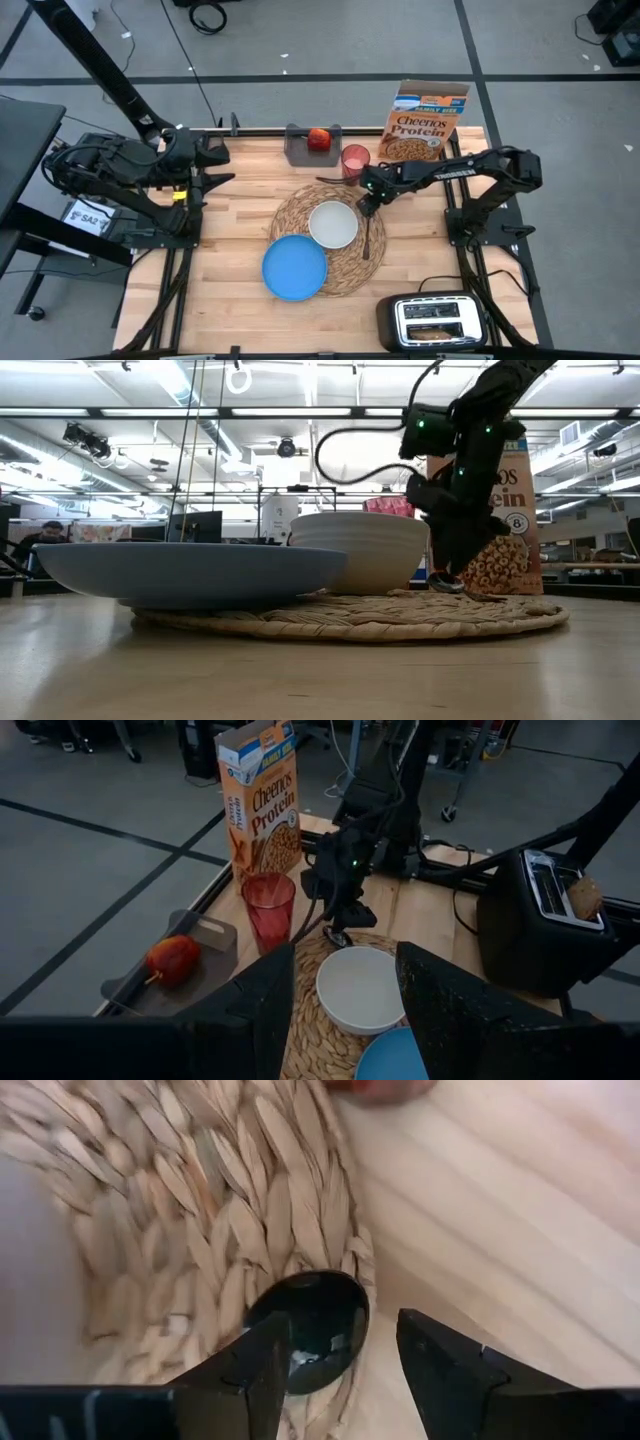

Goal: Arrange a breakfast setting
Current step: Put the black spoon on the brown tablemat to the right of the white bowl, then put the toasted bread on the blue plate

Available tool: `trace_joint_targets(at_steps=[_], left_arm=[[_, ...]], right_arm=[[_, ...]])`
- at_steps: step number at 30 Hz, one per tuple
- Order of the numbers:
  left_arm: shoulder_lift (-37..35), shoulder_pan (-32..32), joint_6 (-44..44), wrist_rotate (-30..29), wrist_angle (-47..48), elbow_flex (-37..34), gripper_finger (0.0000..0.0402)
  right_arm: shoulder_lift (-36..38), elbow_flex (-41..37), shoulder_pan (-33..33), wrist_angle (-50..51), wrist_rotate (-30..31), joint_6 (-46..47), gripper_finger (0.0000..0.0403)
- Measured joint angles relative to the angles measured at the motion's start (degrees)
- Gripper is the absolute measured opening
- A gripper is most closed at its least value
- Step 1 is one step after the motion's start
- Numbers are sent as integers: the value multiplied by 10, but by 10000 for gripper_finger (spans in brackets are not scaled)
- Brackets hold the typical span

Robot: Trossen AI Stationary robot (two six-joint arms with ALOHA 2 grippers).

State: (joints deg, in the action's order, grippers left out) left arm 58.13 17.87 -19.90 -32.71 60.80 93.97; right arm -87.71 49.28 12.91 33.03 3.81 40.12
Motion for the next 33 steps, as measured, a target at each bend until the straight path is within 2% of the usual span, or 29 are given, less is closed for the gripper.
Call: trace_joint_targets(at_steps=[4, 14, 18, 24, 28, 33], left_arm=[[0, 0, -3, 0, 0, 0, 181], [0, 0, -2, 4, 1, 0, 181], [0, 0, 2, 11, 4, 0, 181], [7, 5, 11, 11, 3, 1, 181], [15, 33, 10, 10, -5, 1, 176], [47, 87, 2, 9, -26, 1, 163]], right_arm=[[-24, 0, -3, -30, -25, -8, 190], [-23, 0, -5, -45, -26, -3, 190], [1, 8, -5, -8, -18, -3, 190], [57, 63, -17, 74, 8, -15, 190], [96, 117, -64, 110, 15, -16, 190], [130, 186, -208, 119, 45, -13, 190]])
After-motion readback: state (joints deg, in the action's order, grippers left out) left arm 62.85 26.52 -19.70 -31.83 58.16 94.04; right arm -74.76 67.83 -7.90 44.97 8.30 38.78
